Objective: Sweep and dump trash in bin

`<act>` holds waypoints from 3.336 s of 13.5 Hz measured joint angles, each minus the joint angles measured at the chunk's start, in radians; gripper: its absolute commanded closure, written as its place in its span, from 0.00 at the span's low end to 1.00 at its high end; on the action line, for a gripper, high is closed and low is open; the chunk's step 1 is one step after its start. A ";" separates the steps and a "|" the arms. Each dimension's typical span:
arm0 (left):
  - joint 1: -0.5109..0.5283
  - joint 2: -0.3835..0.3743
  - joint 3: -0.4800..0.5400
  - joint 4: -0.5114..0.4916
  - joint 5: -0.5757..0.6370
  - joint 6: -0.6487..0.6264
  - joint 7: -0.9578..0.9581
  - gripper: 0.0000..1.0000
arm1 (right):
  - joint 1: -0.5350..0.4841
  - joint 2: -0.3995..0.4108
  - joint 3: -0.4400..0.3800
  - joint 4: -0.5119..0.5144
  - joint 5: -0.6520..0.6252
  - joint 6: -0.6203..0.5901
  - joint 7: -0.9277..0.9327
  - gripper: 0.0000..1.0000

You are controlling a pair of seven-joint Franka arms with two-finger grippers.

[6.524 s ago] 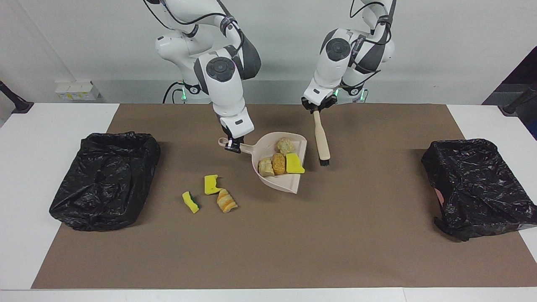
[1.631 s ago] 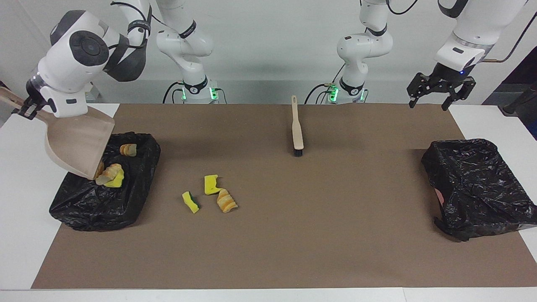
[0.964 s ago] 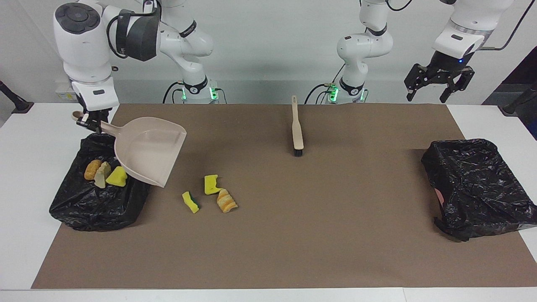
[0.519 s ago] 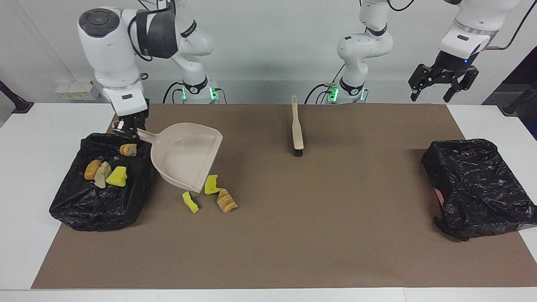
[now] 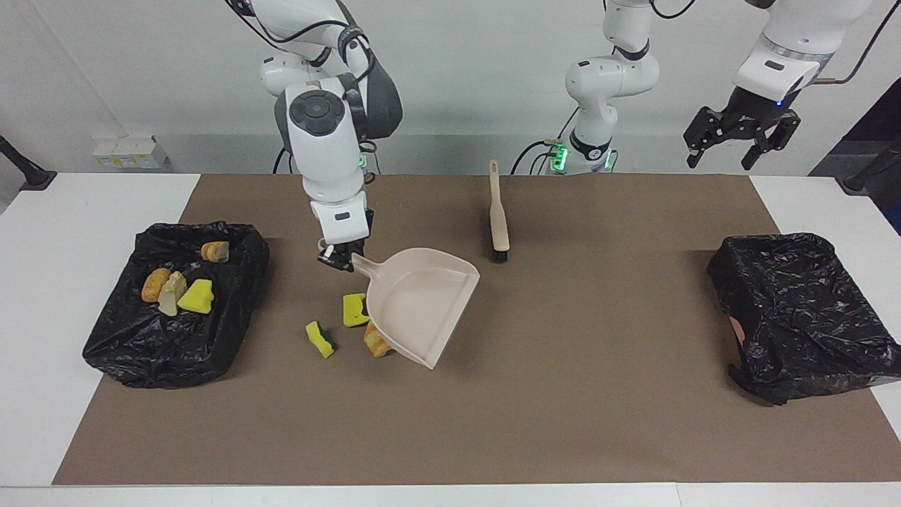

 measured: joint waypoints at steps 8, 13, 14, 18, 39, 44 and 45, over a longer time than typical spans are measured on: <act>0.000 -0.003 -0.001 0.000 0.000 -0.007 0.000 0.00 | 0.099 0.059 -0.001 -0.010 0.107 0.104 0.742 1.00; 0.000 -0.004 0.011 0.000 0.000 -0.008 0.000 0.00 | 0.200 0.217 0.000 0.025 0.115 0.247 1.058 1.00; 0.000 -0.004 0.011 0.000 0.000 -0.008 0.000 0.00 | 0.228 0.249 0.000 0.050 0.115 0.260 1.096 1.00; -0.001 -0.004 0.011 0.000 0.000 -0.010 0.000 0.00 | 0.293 0.305 0.000 0.114 0.120 0.280 1.178 0.01; -0.039 0.012 -0.006 -0.004 -0.002 0.075 -0.073 0.00 | 0.477 -0.114 0.004 -0.289 0.264 0.123 1.254 0.00; -0.233 0.190 -0.019 0.006 -0.001 0.252 -0.250 0.00 | 0.630 -0.087 0.006 -0.441 0.265 0.338 1.424 0.00; -0.267 0.228 -0.019 0.017 -0.001 0.281 -0.291 0.00 | 0.643 -0.085 0.006 -0.455 0.264 0.349 1.433 0.00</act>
